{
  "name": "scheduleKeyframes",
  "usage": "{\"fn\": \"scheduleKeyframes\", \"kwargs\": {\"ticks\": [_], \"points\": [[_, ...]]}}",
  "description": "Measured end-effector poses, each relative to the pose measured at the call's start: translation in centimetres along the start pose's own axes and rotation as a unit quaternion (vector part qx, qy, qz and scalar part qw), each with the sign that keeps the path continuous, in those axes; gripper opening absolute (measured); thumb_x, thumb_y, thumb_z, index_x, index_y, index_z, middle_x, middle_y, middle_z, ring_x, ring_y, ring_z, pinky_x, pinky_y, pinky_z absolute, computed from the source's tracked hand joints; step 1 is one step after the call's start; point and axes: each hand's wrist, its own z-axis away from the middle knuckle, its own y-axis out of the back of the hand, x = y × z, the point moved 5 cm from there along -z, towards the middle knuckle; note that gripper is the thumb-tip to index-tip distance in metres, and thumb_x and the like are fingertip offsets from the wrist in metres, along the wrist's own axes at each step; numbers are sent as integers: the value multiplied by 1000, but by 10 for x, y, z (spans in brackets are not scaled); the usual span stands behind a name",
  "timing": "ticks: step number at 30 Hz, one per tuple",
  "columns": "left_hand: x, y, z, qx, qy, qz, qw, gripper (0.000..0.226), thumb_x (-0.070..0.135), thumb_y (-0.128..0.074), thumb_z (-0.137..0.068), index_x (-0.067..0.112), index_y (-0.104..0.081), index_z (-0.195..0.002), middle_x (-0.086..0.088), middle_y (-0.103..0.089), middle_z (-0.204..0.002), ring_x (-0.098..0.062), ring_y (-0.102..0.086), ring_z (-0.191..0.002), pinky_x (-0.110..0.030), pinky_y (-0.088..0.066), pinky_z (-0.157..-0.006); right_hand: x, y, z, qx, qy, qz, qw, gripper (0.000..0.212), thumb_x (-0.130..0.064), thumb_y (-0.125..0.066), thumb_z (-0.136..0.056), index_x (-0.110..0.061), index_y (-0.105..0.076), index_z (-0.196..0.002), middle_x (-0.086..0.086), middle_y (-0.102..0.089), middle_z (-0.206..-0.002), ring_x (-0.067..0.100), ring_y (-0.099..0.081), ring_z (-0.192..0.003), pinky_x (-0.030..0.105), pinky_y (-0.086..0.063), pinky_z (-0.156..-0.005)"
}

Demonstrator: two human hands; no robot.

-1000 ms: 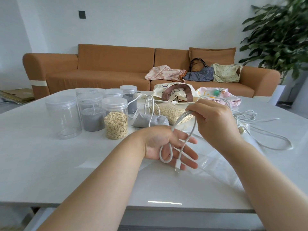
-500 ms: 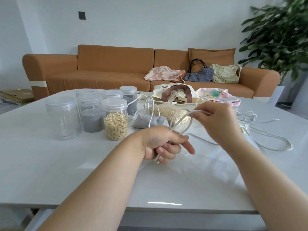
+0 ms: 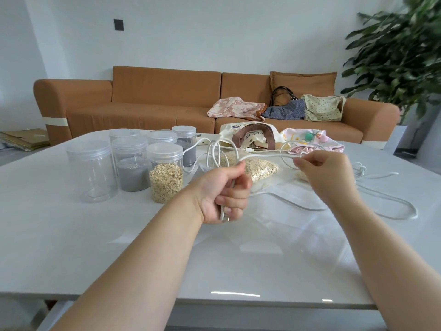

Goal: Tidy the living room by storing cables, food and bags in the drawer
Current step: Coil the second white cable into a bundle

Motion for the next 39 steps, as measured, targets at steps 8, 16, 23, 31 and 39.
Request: {"fn": "scheduleKeyframes", "kwargs": {"ticks": [8, 16, 23, 31, 39], "points": [[-7, 5, -4, 141, 6, -147, 979, 57, 58, -34, -94, 10, -56, -72, 8, -19, -37, -5, -16, -28, -12, -18, -38, -27, -20, 25, -89, 53, -47, 994, 26, -16, -72, -80, -7, -62, -59, -1, -37, -46, 8, -31, -42, 16, -24, -43], [6, 5, -3, 187, -123, -84, 971, 26, 37, -59, -90, 14, -61, -78, 9, -20, -37, -5, -17, -29, -14, -20, -37, -38, -36, 41, -201, 63, -25, 977, 25, -21, -74, -79, -12, -64, -57, 3, -46, -49, 7, -32, -41, 21, -27, -44], [14, 13, -2, 220, -197, -18, 955, 27, 17, -57, -92, 13, -56, -65, 9, -23, -33, -4, -18, -27, -14, -22, -36, -36, -37, 38, -222, 72, -41, 971, 17, -21, -72, -80, -13, -69, -65, -6, -49, -47, 6, -36, -44, 20, -31, -48], [13, 19, -3, 224, -191, 35, 955, 27, 18, -65, -86, 16, -47, -65, 8, -26, -35, -4, -22, -28, -14, -23, -34, -29, -20, 26, -143, 99, -35, 984, 32, -8, -70, -81, -32, -64, -62, -13, -57, -49, 3, -50, -52, 10, -38, -56], [10, 22, -5, 288, -199, 10, 937, 44, 30, -66, -87, 15, -44, -52, 5, -35, -40, -6, -29, -31, -16, -22, -37, -45, -39, 47, -224, 99, -29, 969, 17, -13, -73, -79, -20, -70, -64, -4, -59, -53, 4, -49, -51, 15, -40, -55]]}}
